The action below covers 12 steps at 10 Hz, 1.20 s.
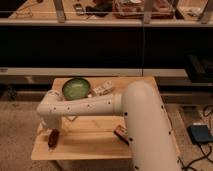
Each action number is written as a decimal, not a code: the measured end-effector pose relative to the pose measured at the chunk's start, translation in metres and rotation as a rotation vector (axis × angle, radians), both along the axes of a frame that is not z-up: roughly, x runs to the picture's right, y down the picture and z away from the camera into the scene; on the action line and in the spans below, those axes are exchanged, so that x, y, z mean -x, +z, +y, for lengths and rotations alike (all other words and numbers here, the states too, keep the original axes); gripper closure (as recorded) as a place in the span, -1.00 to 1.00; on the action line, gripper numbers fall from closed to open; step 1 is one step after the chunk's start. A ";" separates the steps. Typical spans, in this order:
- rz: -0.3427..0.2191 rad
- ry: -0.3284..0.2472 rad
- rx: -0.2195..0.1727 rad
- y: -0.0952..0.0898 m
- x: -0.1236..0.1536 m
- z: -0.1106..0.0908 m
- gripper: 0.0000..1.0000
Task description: Drag the pepper across the table
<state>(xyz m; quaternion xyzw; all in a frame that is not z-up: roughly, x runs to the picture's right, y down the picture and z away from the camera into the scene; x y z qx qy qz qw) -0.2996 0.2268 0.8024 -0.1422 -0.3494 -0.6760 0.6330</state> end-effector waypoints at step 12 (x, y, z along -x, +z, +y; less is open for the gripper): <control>-0.028 -0.026 -0.003 -0.002 -0.002 -0.002 0.26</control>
